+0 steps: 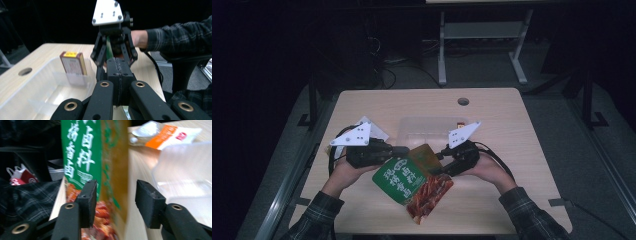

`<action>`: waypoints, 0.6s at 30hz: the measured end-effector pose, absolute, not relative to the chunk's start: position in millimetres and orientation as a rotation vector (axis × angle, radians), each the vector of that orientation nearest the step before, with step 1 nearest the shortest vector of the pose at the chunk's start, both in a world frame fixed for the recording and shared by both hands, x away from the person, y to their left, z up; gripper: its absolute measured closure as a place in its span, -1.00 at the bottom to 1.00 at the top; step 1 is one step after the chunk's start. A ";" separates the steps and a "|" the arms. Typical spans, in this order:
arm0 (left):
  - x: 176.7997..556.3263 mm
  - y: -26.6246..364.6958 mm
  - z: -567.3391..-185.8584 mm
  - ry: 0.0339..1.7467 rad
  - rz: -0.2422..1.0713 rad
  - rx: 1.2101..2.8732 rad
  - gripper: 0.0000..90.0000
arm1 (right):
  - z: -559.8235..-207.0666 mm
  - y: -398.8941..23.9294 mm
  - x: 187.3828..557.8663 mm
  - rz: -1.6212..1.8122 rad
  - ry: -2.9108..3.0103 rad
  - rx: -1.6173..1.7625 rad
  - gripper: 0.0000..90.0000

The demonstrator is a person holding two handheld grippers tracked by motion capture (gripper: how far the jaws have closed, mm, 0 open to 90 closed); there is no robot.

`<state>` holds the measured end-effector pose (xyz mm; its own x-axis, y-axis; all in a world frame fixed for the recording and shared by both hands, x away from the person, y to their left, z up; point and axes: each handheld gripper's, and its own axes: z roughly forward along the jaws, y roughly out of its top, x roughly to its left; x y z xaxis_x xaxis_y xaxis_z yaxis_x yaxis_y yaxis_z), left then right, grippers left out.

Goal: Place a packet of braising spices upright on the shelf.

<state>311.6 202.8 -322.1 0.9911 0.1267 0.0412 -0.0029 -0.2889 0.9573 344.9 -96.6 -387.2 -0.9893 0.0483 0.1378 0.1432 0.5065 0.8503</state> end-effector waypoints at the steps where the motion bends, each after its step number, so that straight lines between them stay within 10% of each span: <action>1: 311.6 202.5 -321.1 0.092 0.125 1.851 1.00 | -386.6 -94.0 345.1 -1.502 -2.628 -0.155 0.24; 8: 313.1 209.5 -316.0 0.097 0.127 1.802 1.00 | -392.4 -81.1 347.5 -1.459 -2.640 -0.093 1.00; 18: 314.6 223.4 -336.3 0.215 0.137 1.875 1.00 | -396.1 -84.3 344.2 -1.454 -2.633 -0.116 1.00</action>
